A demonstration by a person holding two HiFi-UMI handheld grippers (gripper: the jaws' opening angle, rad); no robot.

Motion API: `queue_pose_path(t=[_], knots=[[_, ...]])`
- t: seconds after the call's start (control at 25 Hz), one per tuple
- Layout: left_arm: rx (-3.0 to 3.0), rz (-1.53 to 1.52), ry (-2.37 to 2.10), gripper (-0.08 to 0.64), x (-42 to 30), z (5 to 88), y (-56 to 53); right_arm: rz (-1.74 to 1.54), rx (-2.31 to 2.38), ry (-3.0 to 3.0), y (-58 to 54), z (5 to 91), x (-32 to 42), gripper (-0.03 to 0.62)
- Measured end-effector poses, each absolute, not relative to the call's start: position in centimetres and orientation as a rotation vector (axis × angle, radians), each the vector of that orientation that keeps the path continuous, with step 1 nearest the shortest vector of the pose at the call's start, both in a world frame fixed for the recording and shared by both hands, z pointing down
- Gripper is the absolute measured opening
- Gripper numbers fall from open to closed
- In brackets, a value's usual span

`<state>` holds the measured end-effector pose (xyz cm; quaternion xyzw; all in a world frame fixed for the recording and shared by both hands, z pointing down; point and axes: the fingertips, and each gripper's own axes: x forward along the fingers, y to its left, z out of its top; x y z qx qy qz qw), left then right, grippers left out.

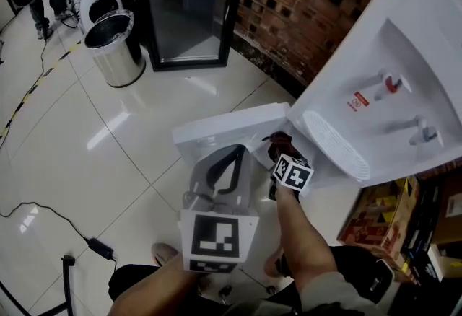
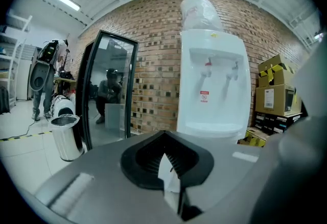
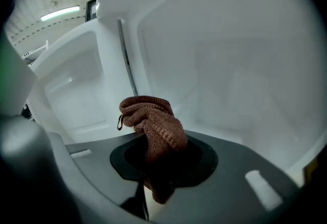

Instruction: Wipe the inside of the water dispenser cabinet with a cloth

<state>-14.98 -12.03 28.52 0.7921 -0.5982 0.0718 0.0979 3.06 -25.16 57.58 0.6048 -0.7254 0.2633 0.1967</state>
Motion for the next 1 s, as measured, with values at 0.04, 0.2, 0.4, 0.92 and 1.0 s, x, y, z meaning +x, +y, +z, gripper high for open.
queue_pose_path(t=[0.04,0.2,0.4,0.92,1.0], knots=[[2.348,0.205,-1.772,-0.001,-15.0,28.3,-11.9,0.724,1.695,-2.055,-25.2,56.5,3.2,0.104],[2.358,0.189,-1.778,-0.001,-15.2,27.6,-11.4,0.652,1.694,-2.208,-25.6,51.9,2.8,0.104],[2.392,0.202,-1.767,-0.002,-14.7,27.3,-10.9,0.619,1.665,-2.434,-25.8,46.5,1.1,0.104],[2.43,0.2,-1.712,-0.001,-13.4,27.2,-11.3,0.772,1.835,-2.444,-23.4,44.5,5.8,0.098],[2.449,0.21,-1.692,0.0,-12.6,27.3,-11.3,0.763,1.894,-2.41,-22.6,44.3,7.6,0.098]])
